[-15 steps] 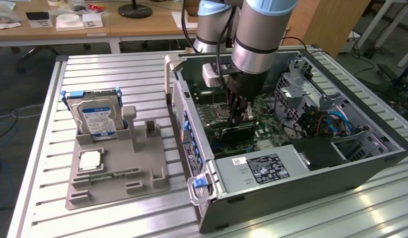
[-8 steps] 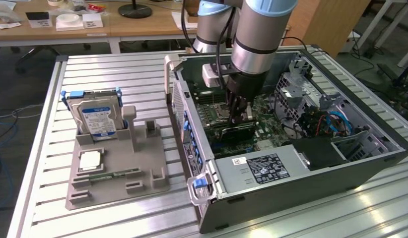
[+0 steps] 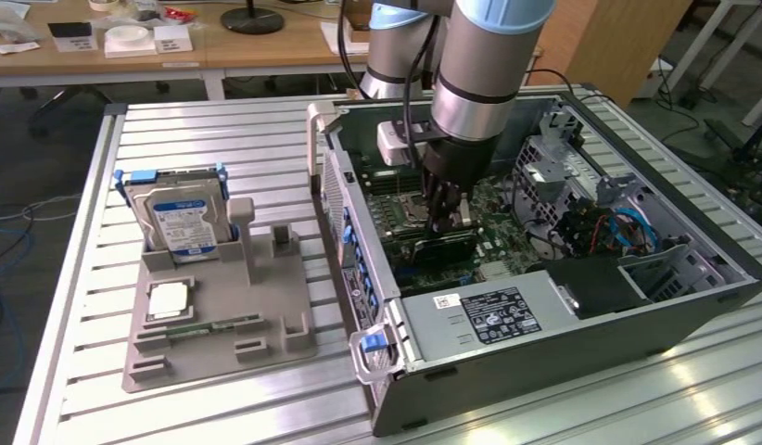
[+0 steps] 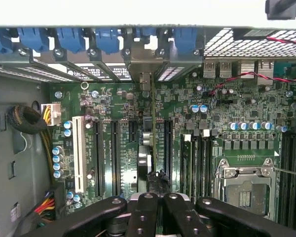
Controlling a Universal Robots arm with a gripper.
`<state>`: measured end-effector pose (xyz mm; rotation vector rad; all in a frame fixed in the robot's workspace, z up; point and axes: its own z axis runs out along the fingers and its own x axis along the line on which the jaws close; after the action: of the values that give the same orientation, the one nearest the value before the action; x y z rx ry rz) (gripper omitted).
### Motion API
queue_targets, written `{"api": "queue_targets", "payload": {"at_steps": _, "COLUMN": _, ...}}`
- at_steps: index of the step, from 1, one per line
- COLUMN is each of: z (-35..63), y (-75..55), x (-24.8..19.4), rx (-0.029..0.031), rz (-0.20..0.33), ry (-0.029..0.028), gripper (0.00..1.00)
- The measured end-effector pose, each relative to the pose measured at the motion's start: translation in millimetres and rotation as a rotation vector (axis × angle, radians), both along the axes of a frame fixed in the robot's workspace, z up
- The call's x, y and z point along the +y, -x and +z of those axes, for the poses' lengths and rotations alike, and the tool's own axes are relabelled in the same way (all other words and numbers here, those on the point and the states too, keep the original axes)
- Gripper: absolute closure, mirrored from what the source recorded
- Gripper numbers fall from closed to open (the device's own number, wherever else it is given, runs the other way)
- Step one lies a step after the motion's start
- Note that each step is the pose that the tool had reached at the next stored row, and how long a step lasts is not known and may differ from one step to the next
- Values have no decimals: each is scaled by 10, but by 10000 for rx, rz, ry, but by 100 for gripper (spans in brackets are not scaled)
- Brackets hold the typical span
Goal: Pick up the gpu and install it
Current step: 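Press down on the gpu until it lock into place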
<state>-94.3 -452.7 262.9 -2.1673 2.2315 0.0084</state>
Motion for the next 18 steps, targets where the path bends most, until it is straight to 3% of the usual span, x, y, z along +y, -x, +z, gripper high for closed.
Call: {"api": "queue_targets", "payload": {"at_steps": 18, "z": -23, "y": 17, "x": 0, "rx": -1, "rz": 0, "ry": 0, "gripper": 89}}
